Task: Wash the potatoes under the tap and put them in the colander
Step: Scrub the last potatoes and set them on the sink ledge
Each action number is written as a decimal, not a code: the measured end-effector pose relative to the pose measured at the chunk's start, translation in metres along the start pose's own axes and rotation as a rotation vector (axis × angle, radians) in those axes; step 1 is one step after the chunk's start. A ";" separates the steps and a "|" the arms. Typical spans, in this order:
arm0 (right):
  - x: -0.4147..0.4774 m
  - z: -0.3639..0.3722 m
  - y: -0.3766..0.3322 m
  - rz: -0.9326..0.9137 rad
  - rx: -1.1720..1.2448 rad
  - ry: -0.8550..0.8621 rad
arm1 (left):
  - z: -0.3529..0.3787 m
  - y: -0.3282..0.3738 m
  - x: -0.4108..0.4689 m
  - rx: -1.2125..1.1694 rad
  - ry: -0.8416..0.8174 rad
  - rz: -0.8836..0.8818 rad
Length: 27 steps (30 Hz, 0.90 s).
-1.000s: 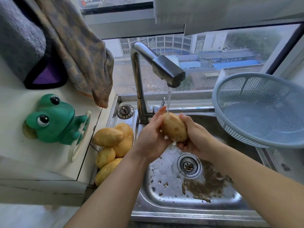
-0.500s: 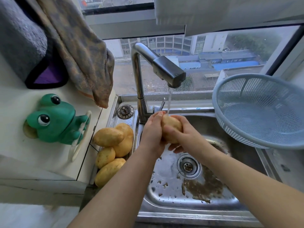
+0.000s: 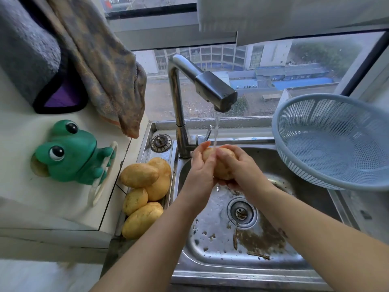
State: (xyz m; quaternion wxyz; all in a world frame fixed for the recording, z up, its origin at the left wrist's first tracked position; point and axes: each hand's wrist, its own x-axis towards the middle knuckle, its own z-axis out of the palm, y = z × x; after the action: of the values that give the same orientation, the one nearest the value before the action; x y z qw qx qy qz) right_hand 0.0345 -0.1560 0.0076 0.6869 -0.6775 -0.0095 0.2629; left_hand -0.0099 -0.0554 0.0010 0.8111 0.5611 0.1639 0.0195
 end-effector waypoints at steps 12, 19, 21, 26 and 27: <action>0.000 -0.017 -0.007 0.098 0.070 -0.167 | 0.002 0.009 0.004 -0.158 0.057 -0.130; 0.004 -0.016 -0.010 0.145 0.100 -0.149 | -0.006 0.006 0.001 -0.169 -0.067 -0.110; 0.004 -0.024 -0.019 0.224 0.171 -0.301 | -0.010 0.008 0.001 -0.216 -0.065 -0.111; 0.003 -0.019 -0.021 0.228 0.216 -0.271 | -0.011 0.007 0.002 -0.024 -0.055 -0.034; 0.003 -0.015 -0.019 0.201 0.209 -0.222 | -0.011 0.006 0.002 0.049 -0.054 -0.011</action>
State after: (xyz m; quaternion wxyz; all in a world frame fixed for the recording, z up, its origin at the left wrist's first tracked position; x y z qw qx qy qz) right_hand 0.0489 -0.1675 0.0234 0.7186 -0.5666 0.0098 0.4032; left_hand -0.0100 -0.0431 0.0026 0.8014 0.5803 0.1453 -0.0041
